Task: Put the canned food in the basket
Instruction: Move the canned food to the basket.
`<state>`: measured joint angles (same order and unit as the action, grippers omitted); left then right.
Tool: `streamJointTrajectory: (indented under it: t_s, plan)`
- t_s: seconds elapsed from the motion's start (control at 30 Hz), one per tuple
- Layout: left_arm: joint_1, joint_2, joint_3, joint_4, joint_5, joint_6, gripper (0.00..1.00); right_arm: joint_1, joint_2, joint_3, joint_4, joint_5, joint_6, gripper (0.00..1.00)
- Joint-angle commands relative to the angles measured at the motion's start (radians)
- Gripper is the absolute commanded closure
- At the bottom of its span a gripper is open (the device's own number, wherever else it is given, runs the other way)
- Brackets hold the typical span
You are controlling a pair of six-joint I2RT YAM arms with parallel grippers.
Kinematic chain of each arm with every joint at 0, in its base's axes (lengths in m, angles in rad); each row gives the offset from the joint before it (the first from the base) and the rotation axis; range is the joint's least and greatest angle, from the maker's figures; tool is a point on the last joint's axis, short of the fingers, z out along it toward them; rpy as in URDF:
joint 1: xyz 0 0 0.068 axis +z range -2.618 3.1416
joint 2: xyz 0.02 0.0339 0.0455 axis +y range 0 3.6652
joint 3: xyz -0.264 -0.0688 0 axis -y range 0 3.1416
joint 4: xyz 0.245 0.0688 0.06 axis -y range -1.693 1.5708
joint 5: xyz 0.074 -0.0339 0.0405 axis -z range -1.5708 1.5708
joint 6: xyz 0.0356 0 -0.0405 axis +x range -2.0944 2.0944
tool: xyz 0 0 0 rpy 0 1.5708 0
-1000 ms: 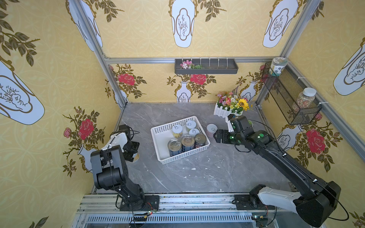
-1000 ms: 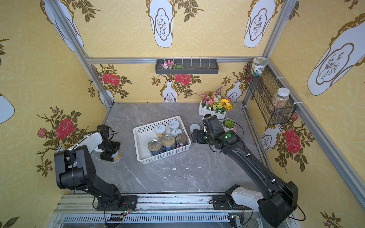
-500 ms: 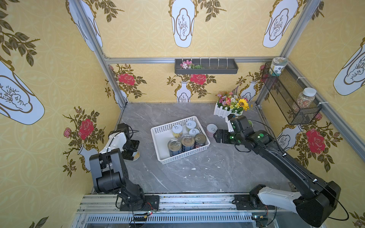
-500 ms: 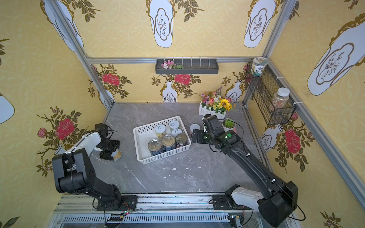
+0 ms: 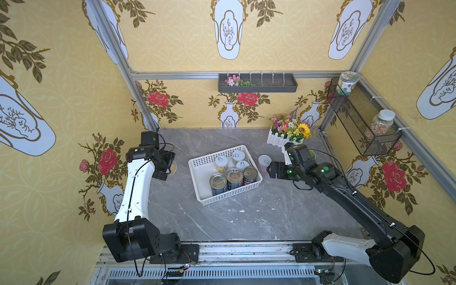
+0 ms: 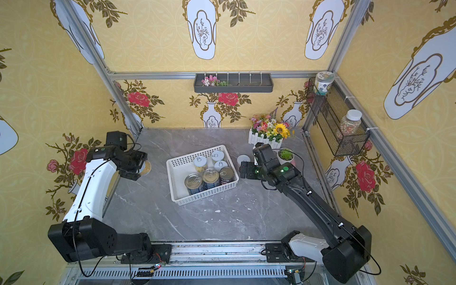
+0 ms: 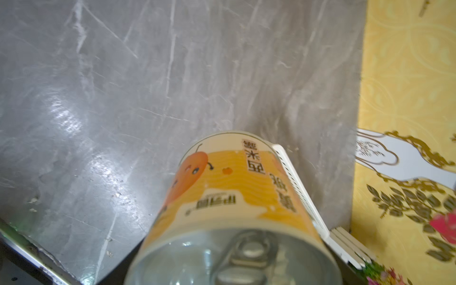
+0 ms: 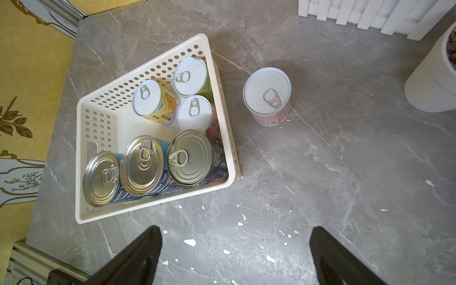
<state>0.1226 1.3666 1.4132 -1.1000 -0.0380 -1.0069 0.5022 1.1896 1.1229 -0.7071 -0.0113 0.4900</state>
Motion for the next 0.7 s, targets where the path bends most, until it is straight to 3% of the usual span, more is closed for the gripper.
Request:
streamJointTrajectory:
  t_s: [0.0, 0.37, 0.67]
  plan:
    - [-0.074, 0.027, 0.098, -0.060, -0.030, -0.061, 0.49, -0.002, -0.002, 0.003, 0.029, 0.018, -0.009, 0.03]
    - [-0.376, 0.278, 0.280, -0.056, -0.080, -0.169, 0.49, -0.001, -0.004, -0.001, 0.027, 0.017, -0.007, 0.03]
    - [-0.430, 0.444, 0.344, -0.031, -0.065, -0.173, 0.49, -0.001, -0.010, -0.002, 0.024, 0.015, -0.010, 0.03]
